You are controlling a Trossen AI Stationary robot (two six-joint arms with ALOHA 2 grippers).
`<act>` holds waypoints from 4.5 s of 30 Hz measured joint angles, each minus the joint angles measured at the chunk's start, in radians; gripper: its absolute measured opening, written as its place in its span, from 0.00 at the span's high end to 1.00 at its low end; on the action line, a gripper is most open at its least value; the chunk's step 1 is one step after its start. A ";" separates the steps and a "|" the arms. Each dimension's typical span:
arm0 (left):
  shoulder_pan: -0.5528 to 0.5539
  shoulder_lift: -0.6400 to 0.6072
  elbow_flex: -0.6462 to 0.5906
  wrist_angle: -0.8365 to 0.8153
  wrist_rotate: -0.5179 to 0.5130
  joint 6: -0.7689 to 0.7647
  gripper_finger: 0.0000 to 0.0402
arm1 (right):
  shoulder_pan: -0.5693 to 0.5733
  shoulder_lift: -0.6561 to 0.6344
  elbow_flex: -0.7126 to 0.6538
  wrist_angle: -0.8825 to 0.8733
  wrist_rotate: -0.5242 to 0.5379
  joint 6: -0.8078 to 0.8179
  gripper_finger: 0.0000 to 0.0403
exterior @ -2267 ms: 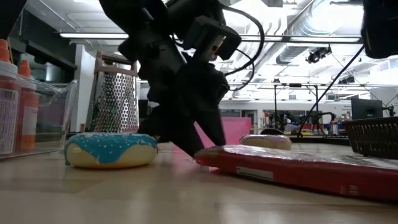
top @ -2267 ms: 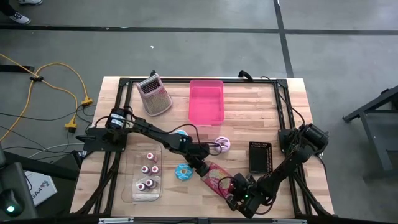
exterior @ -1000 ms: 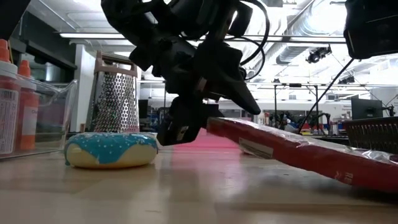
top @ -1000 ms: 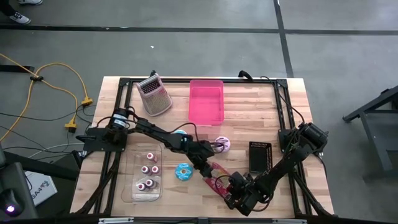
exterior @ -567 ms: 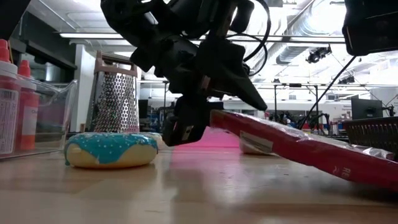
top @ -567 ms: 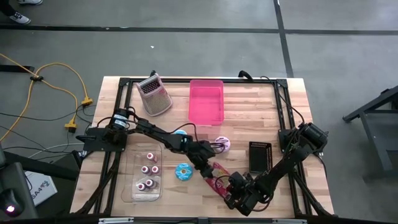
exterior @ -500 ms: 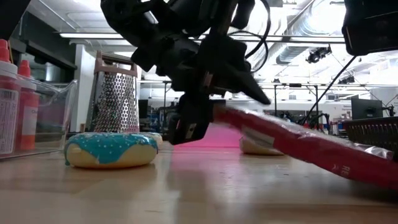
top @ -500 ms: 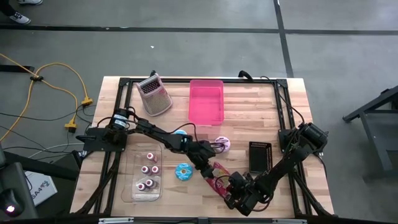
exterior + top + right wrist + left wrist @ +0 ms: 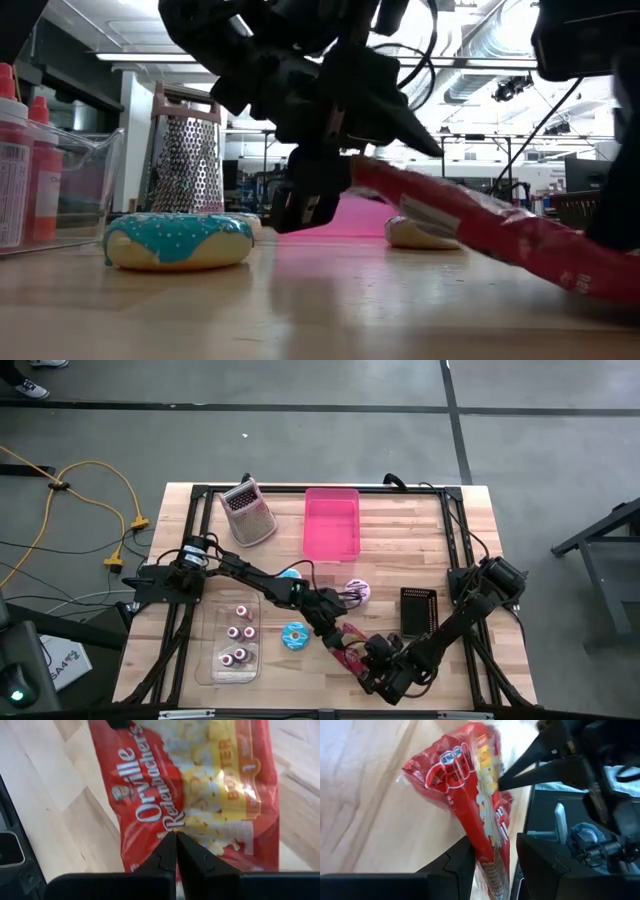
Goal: Pick & Place Food Item
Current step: Put the popcorn bag into the red bin
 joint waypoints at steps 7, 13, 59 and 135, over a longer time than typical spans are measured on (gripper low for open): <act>0.000 0.018 0.001 -0.002 0.007 -0.007 0.66 | -0.006 0.000 0.000 0.016 -0.006 -0.026 1.00; 0.000 0.023 0.001 0.009 0.014 -0.012 0.71 | -0.005 0.000 0.000 0.019 -0.008 -0.026 1.00; 0.034 -0.044 0.000 0.038 0.051 0.057 0.98 | 0.162 -0.144 0.000 0.164 0.208 -0.239 1.00; 0.396 -0.447 0.001 -0.625 -0.982 1.138 0.98 | 0.194 -0.143 0.000 0.280 0.193 -0.341 1.00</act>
